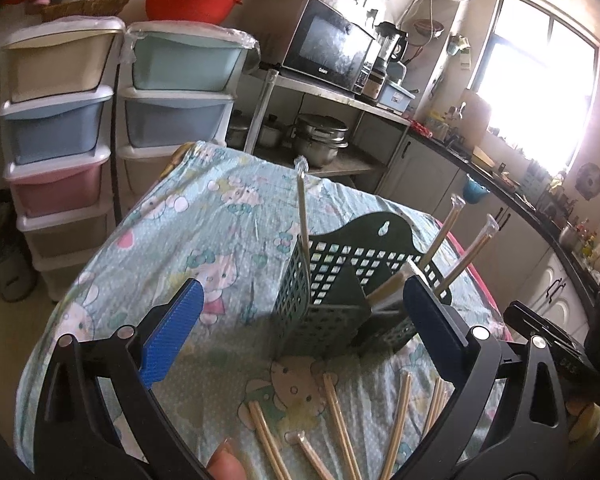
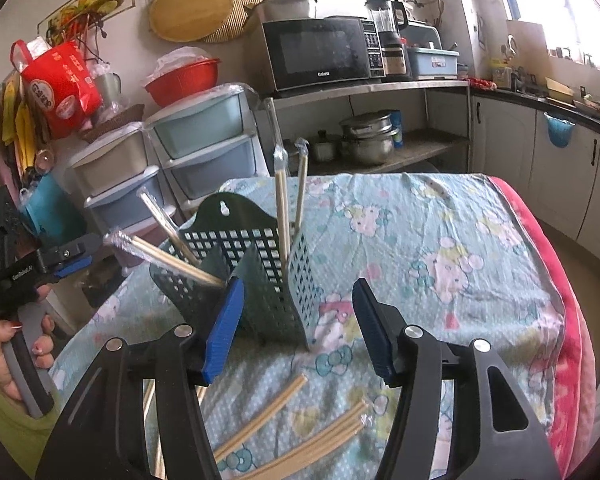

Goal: Organize utensils
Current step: 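Withdraw both open tools from the caddy back over the chopstick pile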

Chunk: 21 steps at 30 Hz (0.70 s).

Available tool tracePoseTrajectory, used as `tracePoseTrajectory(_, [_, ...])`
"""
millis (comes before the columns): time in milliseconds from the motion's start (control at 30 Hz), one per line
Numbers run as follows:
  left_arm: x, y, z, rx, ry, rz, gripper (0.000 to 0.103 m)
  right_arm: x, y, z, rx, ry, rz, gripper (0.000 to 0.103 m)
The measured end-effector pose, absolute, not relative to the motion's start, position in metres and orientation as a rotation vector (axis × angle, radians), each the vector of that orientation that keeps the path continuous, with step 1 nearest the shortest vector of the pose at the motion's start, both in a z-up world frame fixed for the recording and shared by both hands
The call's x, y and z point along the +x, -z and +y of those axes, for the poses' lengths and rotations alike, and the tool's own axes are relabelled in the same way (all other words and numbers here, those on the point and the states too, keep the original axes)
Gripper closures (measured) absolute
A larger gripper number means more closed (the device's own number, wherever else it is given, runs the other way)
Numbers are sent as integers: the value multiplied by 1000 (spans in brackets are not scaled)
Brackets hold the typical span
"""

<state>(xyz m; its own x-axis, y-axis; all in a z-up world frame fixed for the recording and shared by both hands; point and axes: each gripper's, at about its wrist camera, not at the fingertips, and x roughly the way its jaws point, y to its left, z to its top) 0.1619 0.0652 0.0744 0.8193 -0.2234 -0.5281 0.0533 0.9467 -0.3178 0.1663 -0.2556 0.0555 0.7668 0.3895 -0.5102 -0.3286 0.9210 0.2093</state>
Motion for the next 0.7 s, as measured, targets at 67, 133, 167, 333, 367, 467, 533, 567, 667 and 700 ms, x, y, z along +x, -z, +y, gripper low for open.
tracePoseTrajectory(67, [161, -71, 64, -299, 148, 604, 11, 165, -53, -256, 106, -391, 586, 49])
tracePoseTrajectory(133, [158, -66, 63, -301, 150, 616, 11, 162, -50, -256, 103, -392, 594, 49])
tracePoseTrajectory(167, [157, -64, 62, -300, 152, 622, 11, 161, -49, -256, 101, -393, 598, 49])
tracePoseTrajectory(333, [153, -48, 55, -294, 164, 665, 11, 157, -39, -257, 98, -393, 622, 49])
tracePoseTrajectory(367, [153, -45, 54, -293, 165, 673, 11, 157, -38, -257, 99, -394, 627, 49])
tracePoseTrajectory(467, [149, -36, 50, -290, 174, 698, 11, 155, -32, -258, 99, -394, 641, 49])
tracePoseTrajectory(533, [147, -29, 47, -286, 176, 715, 11, 154, -29, -258, 98, -393, 649, 49])
tracePoseTrajectory(567, [147, -26, 46, -286, 181, 725, 11, 153, -28, -259, 98, -392, 651, 49])
tracePoseTrajectory(667, [144, -17, 41, -281, 193, 755, 12, 153, -24, -260, 98, -392, 662, 49])
tracePoseTrajectory(700, [143, -14, 39, -277, 198, 764, 15, 152, -23, -260, 98, -392, 666, 49])
